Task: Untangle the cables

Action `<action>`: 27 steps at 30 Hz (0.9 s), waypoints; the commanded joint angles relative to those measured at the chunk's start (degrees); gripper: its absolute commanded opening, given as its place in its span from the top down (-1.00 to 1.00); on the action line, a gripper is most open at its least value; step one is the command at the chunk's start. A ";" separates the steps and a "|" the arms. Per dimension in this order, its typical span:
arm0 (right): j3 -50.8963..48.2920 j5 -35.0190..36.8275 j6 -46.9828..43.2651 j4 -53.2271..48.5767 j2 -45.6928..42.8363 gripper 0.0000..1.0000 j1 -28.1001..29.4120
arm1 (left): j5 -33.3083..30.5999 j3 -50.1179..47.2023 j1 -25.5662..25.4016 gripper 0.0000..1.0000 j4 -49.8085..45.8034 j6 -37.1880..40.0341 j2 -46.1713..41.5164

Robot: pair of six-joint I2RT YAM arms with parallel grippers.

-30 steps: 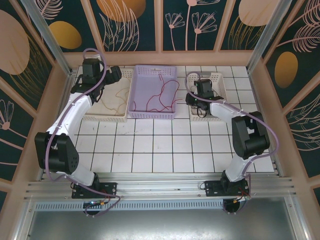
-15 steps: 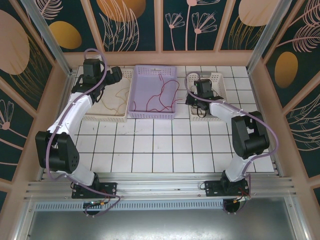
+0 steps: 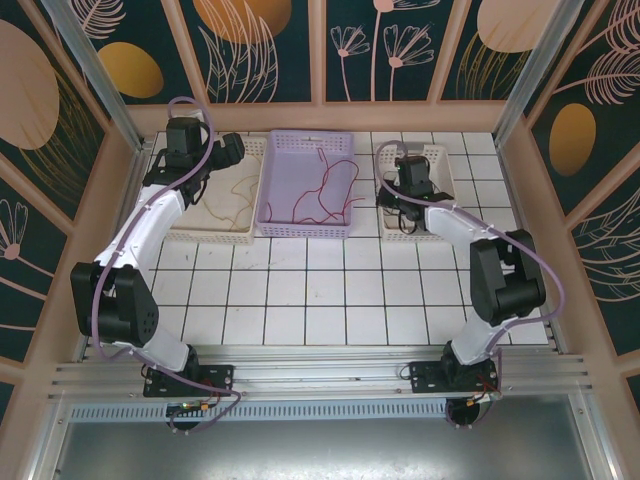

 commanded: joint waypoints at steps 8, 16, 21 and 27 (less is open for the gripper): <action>-9.62 3.97 6.75 4.22 -9.17 1.00 -6.71 | 0.13 1.59 0.34 -0.89 -1.03 -0.46 0.34; -7.66 2.80 6.69 -0.25 -5.79 1.00 -10.28 | 0.56 1.77 0.32 -0.89 -1.07 -0.69 0.73; -6.88 2.53 5.83 0.21 -7.74 0.23 -7.90 | 0.54 1.66 0.36 -0.89 -1.16 -0.59 0.43; -1.26 2.51 4.07 -4.30 -9.55 -0.18 -3.34 | 0.82 2.07 0.32 -0.89 -1.37 -0.64 0.65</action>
